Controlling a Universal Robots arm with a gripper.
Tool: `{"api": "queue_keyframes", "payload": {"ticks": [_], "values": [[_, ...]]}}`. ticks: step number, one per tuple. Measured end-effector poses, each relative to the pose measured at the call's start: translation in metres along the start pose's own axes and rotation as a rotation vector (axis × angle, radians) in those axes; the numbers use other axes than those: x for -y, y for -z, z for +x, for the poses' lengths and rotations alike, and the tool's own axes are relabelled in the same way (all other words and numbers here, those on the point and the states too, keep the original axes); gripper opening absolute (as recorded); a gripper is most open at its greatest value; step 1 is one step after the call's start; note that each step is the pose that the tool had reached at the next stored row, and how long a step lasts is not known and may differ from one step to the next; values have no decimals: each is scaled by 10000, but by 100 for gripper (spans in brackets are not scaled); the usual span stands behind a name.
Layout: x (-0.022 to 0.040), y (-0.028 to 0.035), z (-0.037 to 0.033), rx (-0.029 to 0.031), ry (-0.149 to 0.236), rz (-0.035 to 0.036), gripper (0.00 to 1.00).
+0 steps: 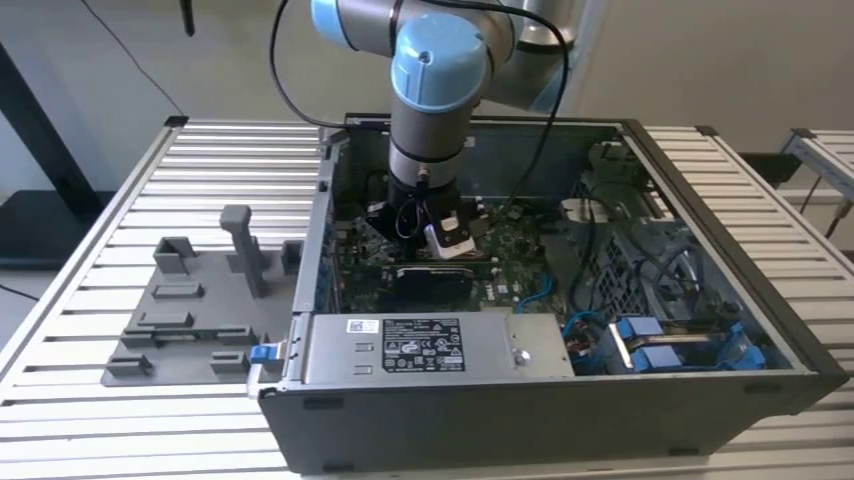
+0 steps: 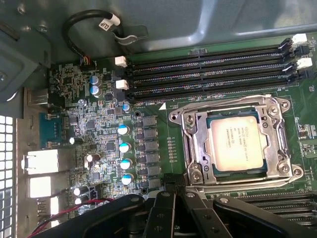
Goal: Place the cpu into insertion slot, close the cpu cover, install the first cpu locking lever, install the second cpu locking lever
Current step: 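Install the second cpu locking lever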
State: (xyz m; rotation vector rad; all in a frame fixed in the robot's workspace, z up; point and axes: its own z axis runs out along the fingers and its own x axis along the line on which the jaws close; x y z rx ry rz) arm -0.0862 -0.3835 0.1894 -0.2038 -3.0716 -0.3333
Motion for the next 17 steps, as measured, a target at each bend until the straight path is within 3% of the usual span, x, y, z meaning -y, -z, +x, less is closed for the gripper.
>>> {"api": "queue_keyframes", "payload": {"ticks": [17], "values": [[0,0,0,1,0,0,11]]}}
